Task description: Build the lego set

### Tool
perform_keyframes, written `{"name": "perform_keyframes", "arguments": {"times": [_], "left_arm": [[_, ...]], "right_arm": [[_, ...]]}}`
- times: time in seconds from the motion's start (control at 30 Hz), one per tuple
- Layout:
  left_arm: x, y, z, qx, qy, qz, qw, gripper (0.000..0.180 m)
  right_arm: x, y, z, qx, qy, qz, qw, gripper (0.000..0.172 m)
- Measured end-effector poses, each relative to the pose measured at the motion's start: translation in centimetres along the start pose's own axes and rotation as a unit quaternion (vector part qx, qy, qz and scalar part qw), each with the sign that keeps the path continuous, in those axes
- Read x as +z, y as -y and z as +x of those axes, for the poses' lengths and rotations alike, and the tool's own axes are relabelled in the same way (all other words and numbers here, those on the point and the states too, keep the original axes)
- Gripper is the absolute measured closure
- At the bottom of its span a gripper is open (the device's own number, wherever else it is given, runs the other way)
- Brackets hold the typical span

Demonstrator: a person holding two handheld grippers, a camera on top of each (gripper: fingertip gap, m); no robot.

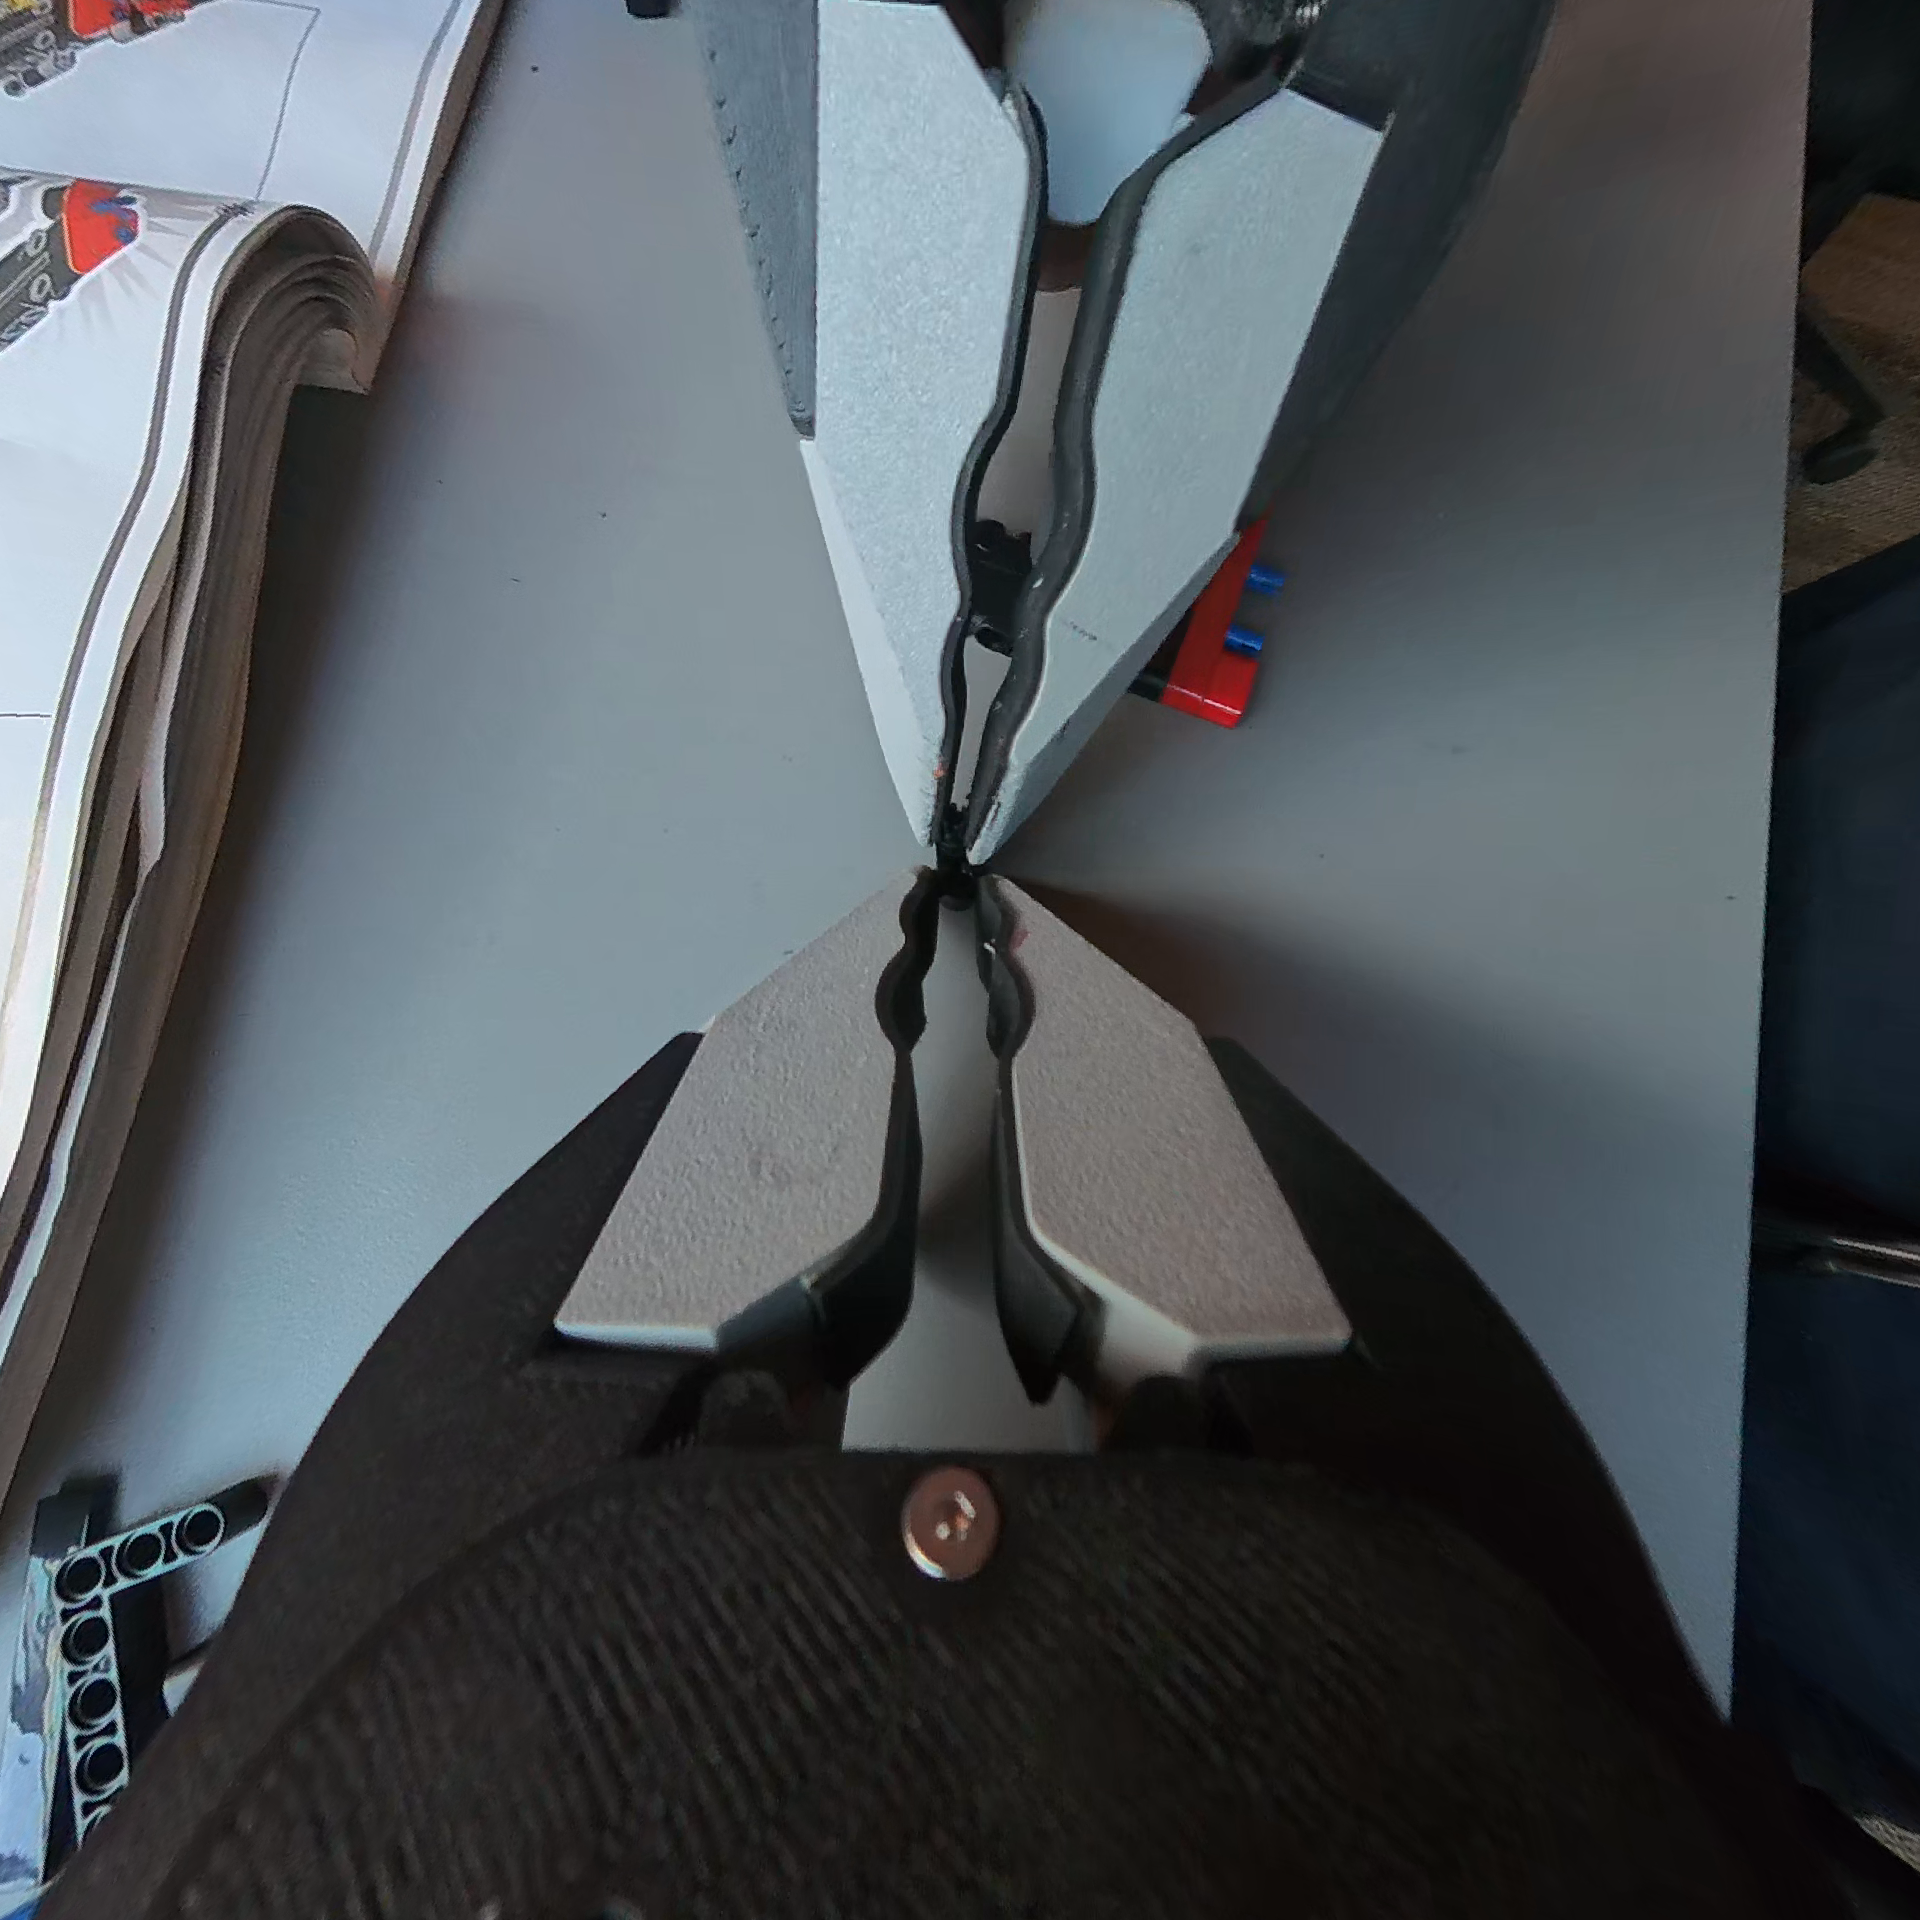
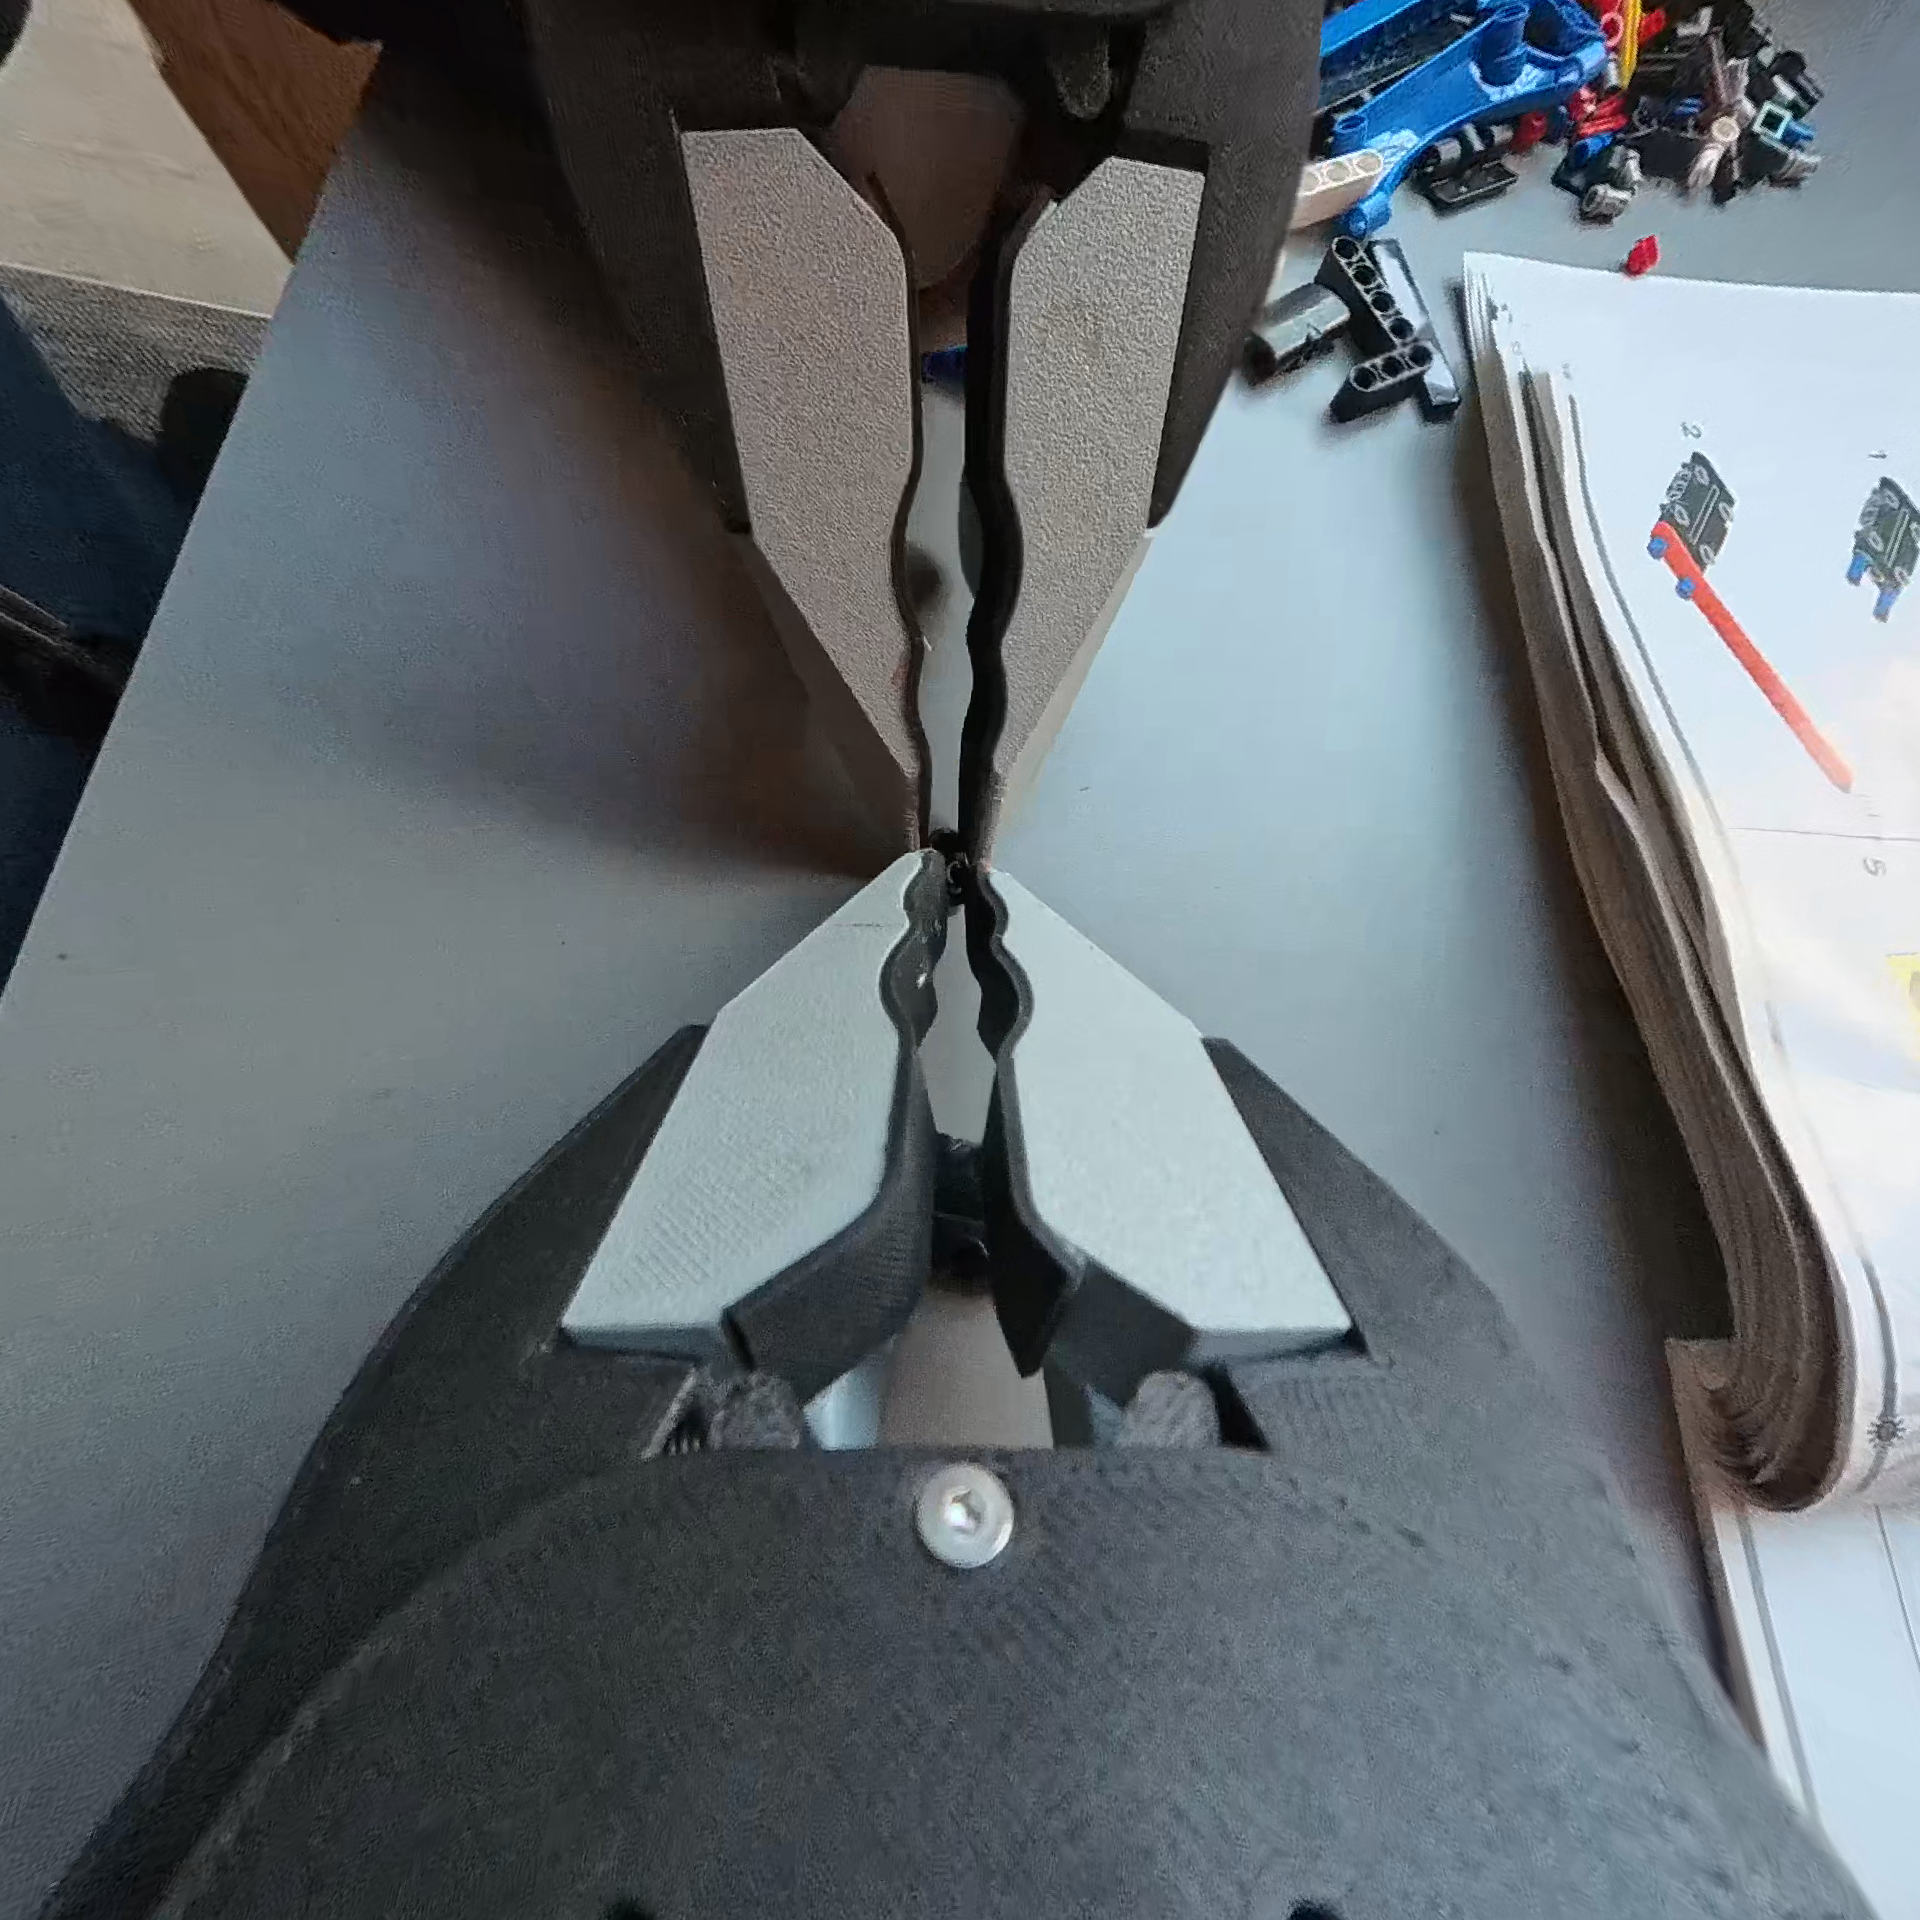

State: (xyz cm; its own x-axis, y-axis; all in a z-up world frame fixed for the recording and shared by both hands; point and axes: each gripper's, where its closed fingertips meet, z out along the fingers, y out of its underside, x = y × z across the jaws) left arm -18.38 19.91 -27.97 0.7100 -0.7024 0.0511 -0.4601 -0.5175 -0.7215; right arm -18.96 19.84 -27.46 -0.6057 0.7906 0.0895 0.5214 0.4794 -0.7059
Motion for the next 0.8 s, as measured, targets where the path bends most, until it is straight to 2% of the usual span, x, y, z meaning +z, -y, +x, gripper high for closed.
{"name": "perform_keyframes", "arguments": {"times": [0.17,0.27,0.33,0.37,0.47,0.6,0.67,0.8], "left_arm": [[0.0,0.0,0.0,-0.009,-0.008,0.001,1.0,0.175],[0.0,0.0,-0.1,-0.003,0.0,0.0,1.0,0.175],[0.0,0.0,-0.1,-0.002,0.001,0.0,1.0,0.175],[0.0,0.0,-0.1,-0.002,0.001,0.0,1.0,0.175],[0.0,0.0,-0.1,-0.002,0.001,0.0,1.0,0.175],[0.0,0.0,-0.1,-0.001,0.002,0.0,1.0,0.175],[0.0,0.0,-0.1,-0.001,0.002,0.0,1.0,0.175],[0.0,0.0,-0.1,-0.001,0.003,0.0,1.0,0.175]], "right_arm": [[0.0,0.2,0.0,0.019,0.013,-0.021,1.0,0.169],[-0.9,1.7,0.5,0.058,0.013,0.044,0.997,0.157],[-1.5,2.0,0.7,0.073,0.016,0.06,0.995,0.163],[-1.6,1.7,0.7,0.067,0.016,0.048,0.996,0.172],[-1.9,1.7,0.6,0.038,0.009,0.017,0.999,0.172],[-2.2,2.9,0.3,0.024,0.013,0.019,0.999,0.172],[-0.9,0.7,0.3,0.012,0.0,-0.047,0.999,0.171],[-1.5,2.1,0.8,-0.002,-0.023,-0.023,0.999,0.172]]}}
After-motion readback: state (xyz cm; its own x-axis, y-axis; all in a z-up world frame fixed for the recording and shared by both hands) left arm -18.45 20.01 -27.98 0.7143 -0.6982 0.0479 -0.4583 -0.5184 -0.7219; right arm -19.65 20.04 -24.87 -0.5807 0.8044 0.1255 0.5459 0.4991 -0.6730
